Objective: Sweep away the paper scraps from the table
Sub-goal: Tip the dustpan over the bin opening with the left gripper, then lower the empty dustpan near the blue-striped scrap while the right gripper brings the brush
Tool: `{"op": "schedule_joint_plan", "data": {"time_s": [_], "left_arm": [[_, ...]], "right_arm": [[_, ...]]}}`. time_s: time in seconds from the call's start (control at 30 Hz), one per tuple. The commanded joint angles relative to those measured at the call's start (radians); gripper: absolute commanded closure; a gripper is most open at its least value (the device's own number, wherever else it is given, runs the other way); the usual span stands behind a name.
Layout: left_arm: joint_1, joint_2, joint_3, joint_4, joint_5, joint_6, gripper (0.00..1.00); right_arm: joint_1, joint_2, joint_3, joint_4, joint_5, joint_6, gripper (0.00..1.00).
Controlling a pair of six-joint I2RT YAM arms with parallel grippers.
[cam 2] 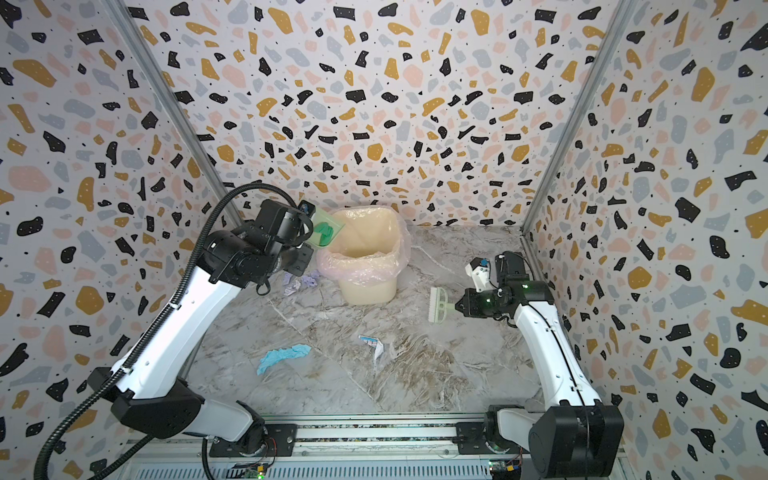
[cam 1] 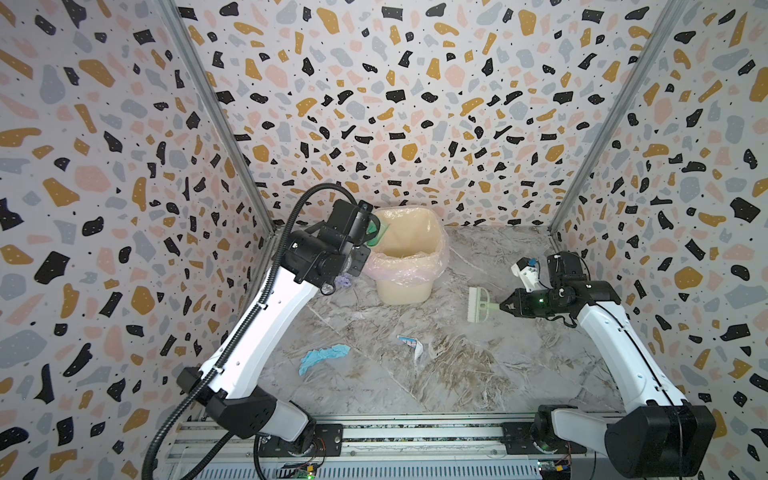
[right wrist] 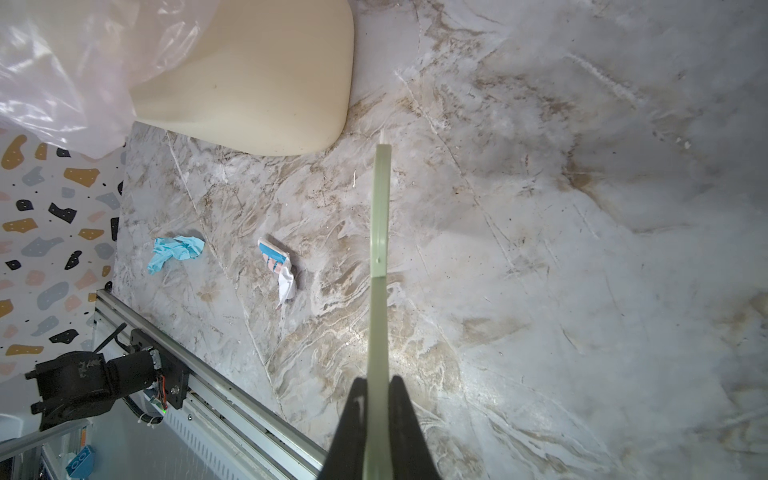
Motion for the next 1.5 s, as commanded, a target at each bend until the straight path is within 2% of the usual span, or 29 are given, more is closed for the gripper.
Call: {"op": "schedule_joint_plan", "data": {"time_s": [0.0, 0.23, 0.5, 0.67, 0.87, 1.03, 1.33, 1.47], "left_arm": [[0.001, 0.025, 0.021, 0.025, -0.018, 0.092, 1.00], [-0.036, 0.076, 0.045, 0.053, -0.130, 0.217, 1.00], [-0.130, 0.162, 0.078, 0.087, -0.279, 0.336, 1.00], [-0.179, 0.185, 0.047, 0.153, -0.466, 0.438, 1.00], [-0.237, 0.179, -0.049, 0.349, -0.700, 0.662, 1.00], [-0.256, 0.153, -0.128, 0.466, -0.737, 0.792, 1.00], [-0.259, 0.111, -0.207, 0.543, -0.747, 0.871, 1.00], [-0.258, 0.100, -0.196, 0.533, -0.740, 0.850, 1.00]], "right_arm": [[0.007, -0.030, -0.002, -0.023, 0.004, -0.011, 1.00], [0.012, -0.030, -0.012, -0.024, 0.005, -0.013, 1.00], [0.014, -0.021, -0.006, -0.029, 0.004, -0.013, 1.00], [0.021, -0.014, -0.004, -0.031, 0.004, -0.013, 1.00], [0.031, -0.002, 0.001, -0.028, 0.002, -0.011, 1.00], [0.034, 0.003, 0.006, -0.026, -0.001, -0.010, 1.00], [0.040, 0.000, 0.003, -0.026, -0.002, -0.010, 1.00], [0.042, 0.002, 0.001, -0.024, -0.004, -0.009, 1.00]]}}
